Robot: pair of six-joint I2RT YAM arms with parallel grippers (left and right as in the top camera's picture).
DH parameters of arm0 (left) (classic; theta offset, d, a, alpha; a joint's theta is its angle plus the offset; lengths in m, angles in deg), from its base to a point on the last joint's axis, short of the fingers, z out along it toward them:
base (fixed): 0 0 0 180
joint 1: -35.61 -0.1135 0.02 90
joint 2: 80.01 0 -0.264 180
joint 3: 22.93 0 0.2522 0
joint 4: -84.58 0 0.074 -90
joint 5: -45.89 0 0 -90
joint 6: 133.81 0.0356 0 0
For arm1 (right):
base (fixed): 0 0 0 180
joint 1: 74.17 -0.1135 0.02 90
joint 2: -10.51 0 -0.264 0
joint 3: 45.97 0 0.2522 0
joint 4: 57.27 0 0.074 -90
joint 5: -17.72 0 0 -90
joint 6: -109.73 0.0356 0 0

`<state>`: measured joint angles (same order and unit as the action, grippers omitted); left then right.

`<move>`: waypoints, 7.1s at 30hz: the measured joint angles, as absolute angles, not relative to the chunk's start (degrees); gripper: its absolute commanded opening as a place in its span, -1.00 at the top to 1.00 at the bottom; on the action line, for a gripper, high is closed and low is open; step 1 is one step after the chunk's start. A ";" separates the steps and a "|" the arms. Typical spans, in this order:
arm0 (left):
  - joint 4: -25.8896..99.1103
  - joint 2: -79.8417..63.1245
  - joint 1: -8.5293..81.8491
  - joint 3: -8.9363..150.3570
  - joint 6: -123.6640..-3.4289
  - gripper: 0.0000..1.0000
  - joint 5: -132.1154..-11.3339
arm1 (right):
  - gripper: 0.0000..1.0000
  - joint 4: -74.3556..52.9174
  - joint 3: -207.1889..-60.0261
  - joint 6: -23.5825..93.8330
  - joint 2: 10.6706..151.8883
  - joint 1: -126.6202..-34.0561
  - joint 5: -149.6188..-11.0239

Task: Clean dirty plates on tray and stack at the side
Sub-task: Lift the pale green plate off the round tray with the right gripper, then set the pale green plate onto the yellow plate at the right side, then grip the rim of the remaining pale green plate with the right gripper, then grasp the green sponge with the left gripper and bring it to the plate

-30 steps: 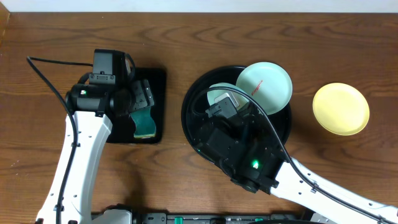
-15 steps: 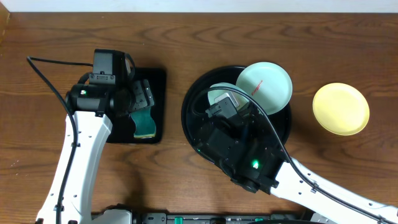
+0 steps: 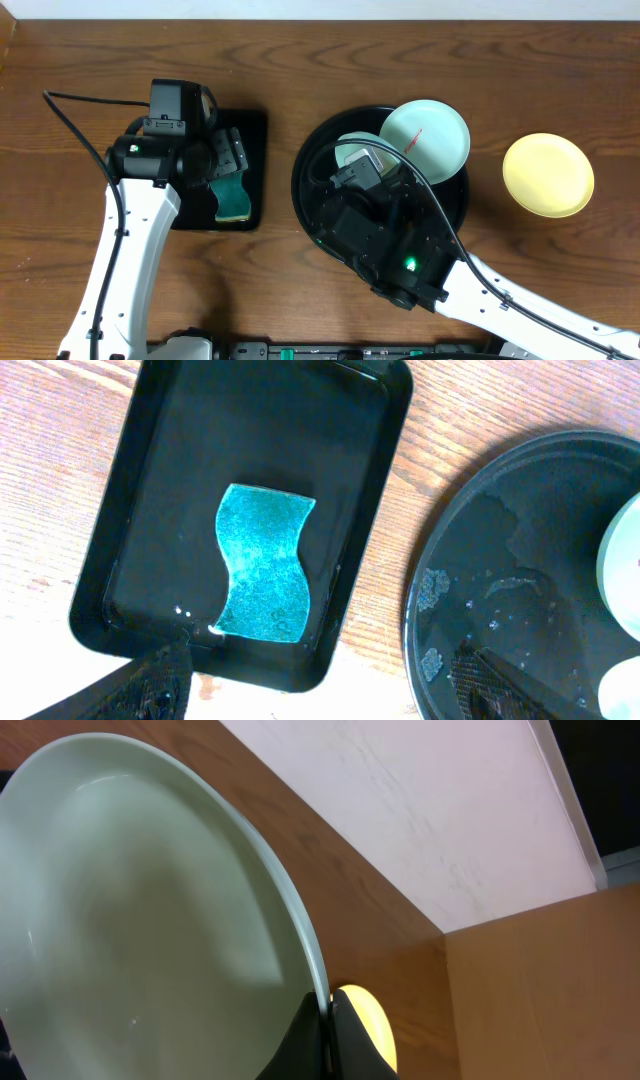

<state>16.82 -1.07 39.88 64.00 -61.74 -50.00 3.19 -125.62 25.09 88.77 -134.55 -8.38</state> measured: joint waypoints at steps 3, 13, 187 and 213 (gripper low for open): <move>16.82 -1.07 39.88 64.00 -61.74 -0.67 -50.00 | 0.98 1.95 -125.60 25.20 88.77 -134.53 -8.77; 16.82 -1.07 39.88 64.00 -61.74 -0.67 -50.00 | 0.98 -1.09 -125.60 21.62 88.77 -134.47 -11.99; 36.32 17.79 39.80 51.72 -62.44 -0.04 -42.72 | -0.01 3.48 -123.41 25.11 90.38 -89.09 -86.02; 27.38 14.71 39.80 55.54 -60.65 -0.16 -48.51 | 0.04 5.27 -123.41 25.81 90.38 -89.09 -86.02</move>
<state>27.38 14.71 39.80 55.54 -60.65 -48.51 5.27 -123.41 25.81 90.38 -89.09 -86.02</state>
